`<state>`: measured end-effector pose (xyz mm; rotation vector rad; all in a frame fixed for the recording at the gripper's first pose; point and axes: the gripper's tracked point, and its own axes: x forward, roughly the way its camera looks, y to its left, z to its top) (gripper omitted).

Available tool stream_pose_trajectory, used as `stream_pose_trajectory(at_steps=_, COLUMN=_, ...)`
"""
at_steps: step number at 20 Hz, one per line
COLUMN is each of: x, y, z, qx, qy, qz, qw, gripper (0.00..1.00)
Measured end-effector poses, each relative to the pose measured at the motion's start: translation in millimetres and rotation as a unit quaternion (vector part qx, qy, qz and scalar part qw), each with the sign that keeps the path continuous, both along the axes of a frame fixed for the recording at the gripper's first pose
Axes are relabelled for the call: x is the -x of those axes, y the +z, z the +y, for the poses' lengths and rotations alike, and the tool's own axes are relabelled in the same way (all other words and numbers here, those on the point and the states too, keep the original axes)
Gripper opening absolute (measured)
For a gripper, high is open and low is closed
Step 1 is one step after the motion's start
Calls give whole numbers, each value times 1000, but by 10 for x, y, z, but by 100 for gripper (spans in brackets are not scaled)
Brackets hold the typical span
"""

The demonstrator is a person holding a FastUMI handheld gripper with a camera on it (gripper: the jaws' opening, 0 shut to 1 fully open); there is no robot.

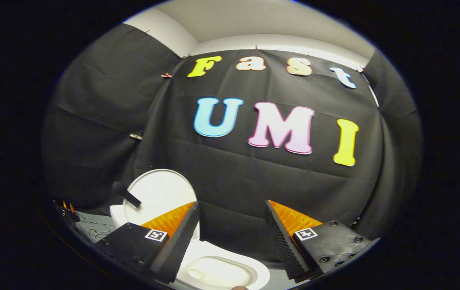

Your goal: Open the toilet lid.

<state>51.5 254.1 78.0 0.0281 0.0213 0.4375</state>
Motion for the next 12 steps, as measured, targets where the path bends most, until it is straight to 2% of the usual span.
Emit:
stream_pose_trajectory(at_steps=3, x=-56, y=-281, z=-626, qx=-24, qy=-46, qz=36, qw=998, gripper=99)
stream_pose_trajectory(at_steps=7, x=-51, y=-560, z=-1451, qx=-43, qy=-118, qz=49, qw=991, gripper=99)
stream_pose_trajectory(at_steps=12, x=40, y=-822, z=-2000, qx=-37, qy=-158, qz=58, qw=985, gripper=99)
